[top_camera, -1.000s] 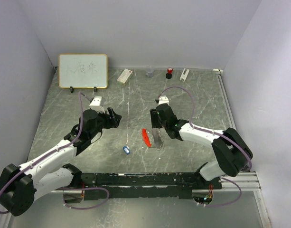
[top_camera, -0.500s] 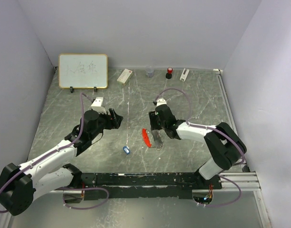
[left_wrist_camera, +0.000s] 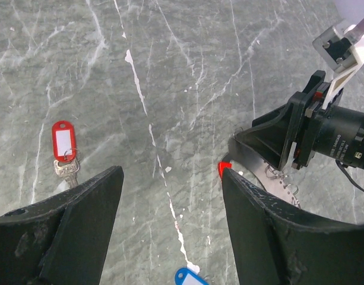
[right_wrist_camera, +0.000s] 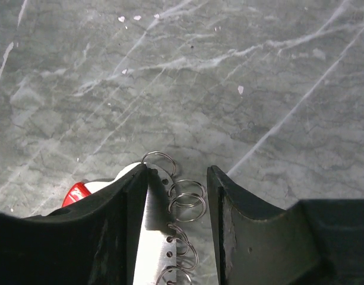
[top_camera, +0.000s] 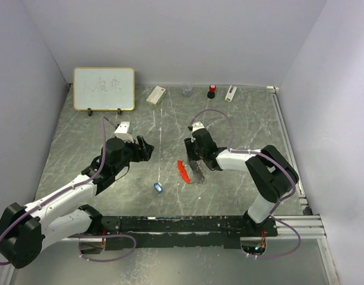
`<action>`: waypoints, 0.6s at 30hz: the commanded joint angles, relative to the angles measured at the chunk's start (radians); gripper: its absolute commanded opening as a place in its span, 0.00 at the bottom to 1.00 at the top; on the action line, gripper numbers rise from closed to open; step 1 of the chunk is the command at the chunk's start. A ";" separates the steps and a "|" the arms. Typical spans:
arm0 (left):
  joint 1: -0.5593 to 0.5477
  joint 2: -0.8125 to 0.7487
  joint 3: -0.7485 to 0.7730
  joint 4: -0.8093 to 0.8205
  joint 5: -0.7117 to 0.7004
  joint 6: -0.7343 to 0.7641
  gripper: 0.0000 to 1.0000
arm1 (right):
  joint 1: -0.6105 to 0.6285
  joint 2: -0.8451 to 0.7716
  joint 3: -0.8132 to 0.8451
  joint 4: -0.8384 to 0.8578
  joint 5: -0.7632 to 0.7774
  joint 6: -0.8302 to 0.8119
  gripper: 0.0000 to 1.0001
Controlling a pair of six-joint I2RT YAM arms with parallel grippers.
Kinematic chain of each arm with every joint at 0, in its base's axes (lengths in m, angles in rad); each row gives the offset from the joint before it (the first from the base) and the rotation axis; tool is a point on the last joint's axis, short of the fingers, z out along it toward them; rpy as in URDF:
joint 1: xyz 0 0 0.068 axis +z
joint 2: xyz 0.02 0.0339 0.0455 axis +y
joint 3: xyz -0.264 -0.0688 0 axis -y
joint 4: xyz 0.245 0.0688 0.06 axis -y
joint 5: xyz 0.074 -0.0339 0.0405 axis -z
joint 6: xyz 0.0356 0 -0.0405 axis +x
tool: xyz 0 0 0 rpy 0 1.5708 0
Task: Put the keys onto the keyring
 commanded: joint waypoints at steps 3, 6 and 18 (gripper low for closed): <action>-0.009 0.015 0.005 0.009 -0.016 0.003 0.78 | -0.014 0.047 0.042 0.031 -0.028 -0.033 0.41; -0.009 0.011 0.006 0.004 -0.024 0.005 0.79 | -0.020 0.063 0.046 0.029 -0.058 -0.034 0.36; -0.009 0.015 0.007 0.003 -0.033 0.003 0.78 | -0.066 0.044 0.014 0.056 -0.149 -0.016 0.00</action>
